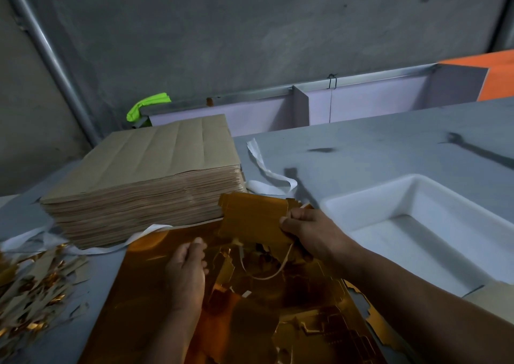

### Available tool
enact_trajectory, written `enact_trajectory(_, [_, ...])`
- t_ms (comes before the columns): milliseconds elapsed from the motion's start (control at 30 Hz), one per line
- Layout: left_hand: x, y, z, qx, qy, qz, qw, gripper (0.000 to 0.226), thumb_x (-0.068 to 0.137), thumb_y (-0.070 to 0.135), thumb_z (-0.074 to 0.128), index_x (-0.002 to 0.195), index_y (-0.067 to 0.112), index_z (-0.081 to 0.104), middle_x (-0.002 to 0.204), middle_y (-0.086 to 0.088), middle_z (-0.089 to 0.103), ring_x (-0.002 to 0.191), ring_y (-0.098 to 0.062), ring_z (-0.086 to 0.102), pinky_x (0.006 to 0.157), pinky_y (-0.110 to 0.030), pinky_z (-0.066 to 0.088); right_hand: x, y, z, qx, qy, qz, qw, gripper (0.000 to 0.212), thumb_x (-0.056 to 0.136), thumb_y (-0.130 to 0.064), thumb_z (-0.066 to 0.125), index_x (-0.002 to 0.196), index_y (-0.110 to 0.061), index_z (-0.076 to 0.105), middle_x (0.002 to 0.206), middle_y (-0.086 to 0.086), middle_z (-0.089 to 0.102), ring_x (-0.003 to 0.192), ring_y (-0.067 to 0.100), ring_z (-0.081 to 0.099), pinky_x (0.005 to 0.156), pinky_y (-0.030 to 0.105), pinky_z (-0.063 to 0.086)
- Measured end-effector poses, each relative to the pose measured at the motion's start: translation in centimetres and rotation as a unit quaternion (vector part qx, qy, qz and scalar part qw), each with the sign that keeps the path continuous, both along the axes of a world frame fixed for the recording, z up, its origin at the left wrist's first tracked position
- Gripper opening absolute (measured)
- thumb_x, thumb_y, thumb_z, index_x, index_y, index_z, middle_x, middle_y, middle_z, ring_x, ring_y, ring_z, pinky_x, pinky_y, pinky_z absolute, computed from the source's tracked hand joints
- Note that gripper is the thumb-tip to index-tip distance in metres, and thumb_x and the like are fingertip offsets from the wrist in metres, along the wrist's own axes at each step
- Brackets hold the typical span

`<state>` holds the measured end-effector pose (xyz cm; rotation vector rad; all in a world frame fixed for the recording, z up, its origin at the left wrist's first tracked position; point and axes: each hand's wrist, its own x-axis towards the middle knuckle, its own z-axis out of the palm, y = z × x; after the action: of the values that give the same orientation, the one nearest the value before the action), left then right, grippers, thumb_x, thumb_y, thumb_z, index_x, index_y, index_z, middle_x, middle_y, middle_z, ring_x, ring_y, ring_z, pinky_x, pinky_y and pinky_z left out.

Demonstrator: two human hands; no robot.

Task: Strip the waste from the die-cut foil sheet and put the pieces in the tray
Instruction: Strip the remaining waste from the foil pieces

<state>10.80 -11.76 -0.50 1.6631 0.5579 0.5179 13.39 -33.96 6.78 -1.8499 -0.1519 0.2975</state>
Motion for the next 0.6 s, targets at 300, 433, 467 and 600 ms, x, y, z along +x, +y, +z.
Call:
enact_trajectory(300, [-0.3, -2.0, 4.5, 0.009, 0.091, -0.261, 0.961, 0.026, 0.092, 0.041, 0.059, 0.092, 0.019, 0.071, 0.074, 0.005, 0.071, 0.057, -0.007, 0.057, 0.052, -0.024, 0.040, 0.3, 0.1, -0.1, 0.017, -0.016, -0.018, 1.000, 0.033, 0.101, -0.035, 0.052, 0.069, -0.026, 0.053, 0.047, -0.008, 0.056, 0.041, 0.010, 0.056, 0.041, 0.018, 0.042])
enact_trajectory(433, [0.0, -4.3, 5.6, -0.090, 0.111, -0.291, 0.946, 0.012, 0.095, 0.019, 0.060, 0.099, 0.009, 0.064, 0.079, -0.001, 0.075, 0.064, -0.009, 0.066, 0.052, -0.021, 0.048, 0.6, 0.1, -0.4, 0.016, -0.006, -0.025, 1.000, 0.031, 0.100, -0.038, 0.053, 0.072, -0.026, 0.057, 0.056, -0.006, 0.056, 0.049, 0.013, 0.058, 0.048, 0.023, 0.047])
enact_trajectory(467, [0.2, -4.8, 5.8, -0.119, 0.104, -0.273, 0.949, 0.009, 0.096, 0.014, 0.058, 0.099, 0.008, 0.063, 0.077, -0.002, 0.074, 0.065, -0.011, 0.068, 0.053, -0.021, 0.050, 0.6, 0.1, -0.4, 0.012, -0.002, -0.022, 1.000, 0.028, 0.100, -0.039, 0.052, 0.075, -0.026, 0.058, 0.058, -0.006, 0.056, 0.048, 0.011, 0.058, 0.048, 0.023, 0.048])
enact_trajectory(600, [1.7, -4.9, 6.4, -0.125, 0.092, -0.179, 0.972, 0.012, 0.101, 0.011, 0.048, 0.105, 0.013, 0.060, 0.089, -0.008, 0.072, 0.079, -0.020, 0.072, 0.064, -0.030, 0.055, 0.4, 0.2, -0.8, -0.045, 0.025, 0.024, 0.998, 0.013, 0.100, -0.035, 0.052, 0.100, -0.025, 0.060, 0.077, 0.001, 0.062, 0.054, 0.011, 0.058, 0.049, 0.023, 0.047])
